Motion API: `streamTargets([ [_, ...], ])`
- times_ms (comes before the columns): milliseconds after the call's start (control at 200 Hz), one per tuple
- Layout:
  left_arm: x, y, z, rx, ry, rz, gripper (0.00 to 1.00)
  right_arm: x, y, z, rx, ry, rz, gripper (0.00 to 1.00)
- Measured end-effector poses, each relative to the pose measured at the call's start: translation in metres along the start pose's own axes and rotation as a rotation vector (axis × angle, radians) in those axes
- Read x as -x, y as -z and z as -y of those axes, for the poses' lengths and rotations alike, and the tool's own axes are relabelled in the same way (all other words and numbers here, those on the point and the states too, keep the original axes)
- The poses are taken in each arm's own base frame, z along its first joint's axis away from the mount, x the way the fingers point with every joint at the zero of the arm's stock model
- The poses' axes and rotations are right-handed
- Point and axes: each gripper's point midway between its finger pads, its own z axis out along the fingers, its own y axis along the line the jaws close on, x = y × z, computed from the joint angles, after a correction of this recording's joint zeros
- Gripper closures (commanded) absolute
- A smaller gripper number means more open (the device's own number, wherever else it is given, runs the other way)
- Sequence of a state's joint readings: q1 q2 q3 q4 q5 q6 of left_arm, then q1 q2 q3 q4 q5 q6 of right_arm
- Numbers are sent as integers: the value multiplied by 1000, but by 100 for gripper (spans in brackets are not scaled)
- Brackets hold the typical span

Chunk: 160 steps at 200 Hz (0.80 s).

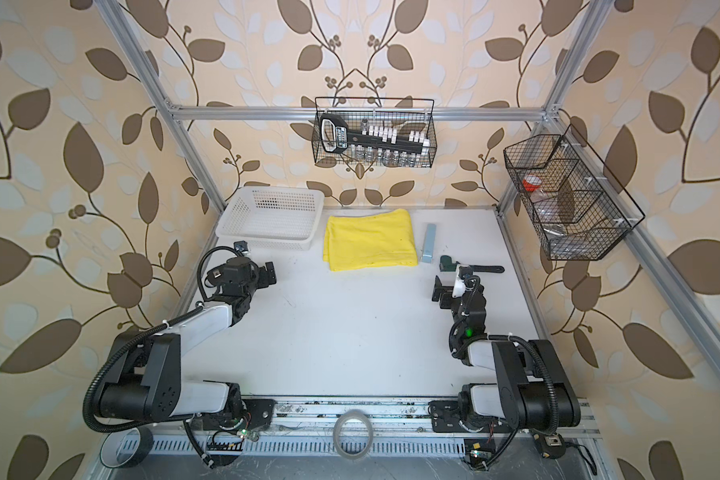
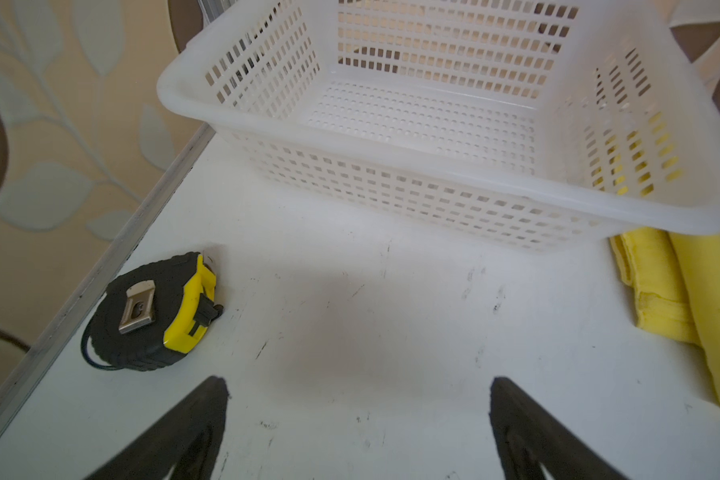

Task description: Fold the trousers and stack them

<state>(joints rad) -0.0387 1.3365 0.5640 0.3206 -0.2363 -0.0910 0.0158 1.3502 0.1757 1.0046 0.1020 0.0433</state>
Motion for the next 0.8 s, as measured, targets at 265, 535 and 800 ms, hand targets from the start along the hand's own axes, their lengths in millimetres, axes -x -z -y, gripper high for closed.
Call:
streamTargets([
  [265, -12, 4, 0, -17, 38, -28, 1, 3, 0, -1, -9, 5, 14, 0],
  [535, -40, -5, -8, 5, 21, -76, 1, 4, 0, -1, -10, 5, 17, 0],
  [800, -41, -11, -9, 2, -7, -14, 1, 4, 0, -1, -10, 5, 17, 0],
])
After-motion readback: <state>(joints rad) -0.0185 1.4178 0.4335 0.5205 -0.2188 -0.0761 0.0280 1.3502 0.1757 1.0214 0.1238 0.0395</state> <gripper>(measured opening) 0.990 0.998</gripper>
